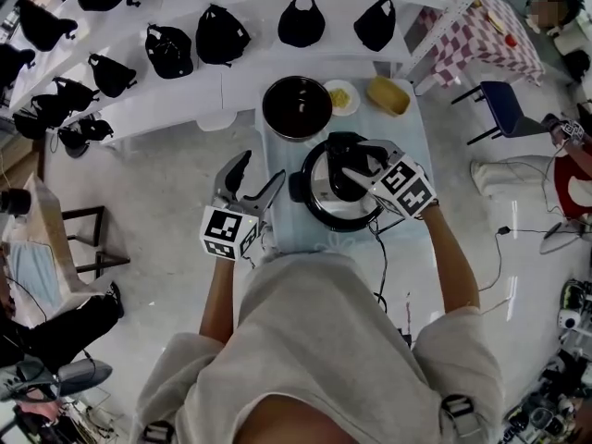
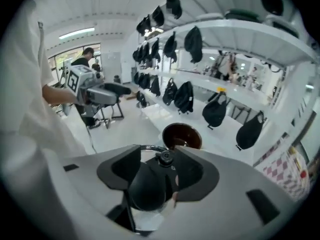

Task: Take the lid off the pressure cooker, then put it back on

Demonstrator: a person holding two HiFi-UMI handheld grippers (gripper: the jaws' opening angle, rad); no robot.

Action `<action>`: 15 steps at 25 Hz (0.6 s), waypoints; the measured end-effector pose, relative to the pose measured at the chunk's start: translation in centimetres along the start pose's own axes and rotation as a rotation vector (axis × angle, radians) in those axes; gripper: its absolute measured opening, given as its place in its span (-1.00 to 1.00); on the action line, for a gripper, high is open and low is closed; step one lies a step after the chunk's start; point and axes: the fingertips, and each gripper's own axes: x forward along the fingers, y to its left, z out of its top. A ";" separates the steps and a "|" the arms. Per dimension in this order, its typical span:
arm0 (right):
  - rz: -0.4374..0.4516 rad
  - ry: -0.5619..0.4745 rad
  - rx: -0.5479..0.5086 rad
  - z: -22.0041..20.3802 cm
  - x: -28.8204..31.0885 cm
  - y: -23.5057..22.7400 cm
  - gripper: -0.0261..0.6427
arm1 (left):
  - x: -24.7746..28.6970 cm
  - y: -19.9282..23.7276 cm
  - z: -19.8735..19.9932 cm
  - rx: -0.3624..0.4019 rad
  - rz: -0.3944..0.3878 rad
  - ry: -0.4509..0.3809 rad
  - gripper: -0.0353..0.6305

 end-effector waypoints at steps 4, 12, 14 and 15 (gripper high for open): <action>-0.185 -0.205 0.183 0.7 -2.2 -2.9 -0.42 | 0.4 -0.1 0.4 0.019 0.000 0.003 0.02; -0.460 -0.407 0.352 -0.4 -5.9 -4.6 -0.77 | 0.4 0.5 1.3 0.052 0.049 -0.005 -0.53; -0.519 -0.430 0.361 -0.7 -6.9 -4.5 -0.86 | 0.4 0.9 1.5 0.046 0.072 -0.011 -0.69; -0.537 -0.439 0.361 -0.8 -7.3 -4.4 -0.92 | 0.3 1.0 1.5 0.040 0.082 -0.014 -0.76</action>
